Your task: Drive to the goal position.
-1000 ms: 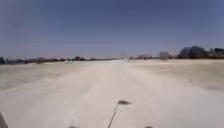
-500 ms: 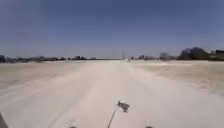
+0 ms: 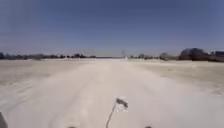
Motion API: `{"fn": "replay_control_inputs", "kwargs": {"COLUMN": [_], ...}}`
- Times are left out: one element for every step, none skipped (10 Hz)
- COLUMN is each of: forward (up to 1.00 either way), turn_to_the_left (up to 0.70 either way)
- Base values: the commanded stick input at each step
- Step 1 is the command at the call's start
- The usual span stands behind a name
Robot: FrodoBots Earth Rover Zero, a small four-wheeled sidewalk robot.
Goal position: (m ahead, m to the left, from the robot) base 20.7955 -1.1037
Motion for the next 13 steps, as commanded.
{"fn": "replay_control_inputs", "kwargs": {"forward": [0.70, 0.70, 0.70, 0.70, 0.70, 0.70, 0.70, 0.70, 0.70, 0.70, 0.70, 0.70, 0.70], "turn_to_the_left": [0.00, 0.00, 0.00, 0.00, 0.00, 0.00, 0.00, 0.00, 0.00, 0.00, 0.00, 0.00, 0.00]}}
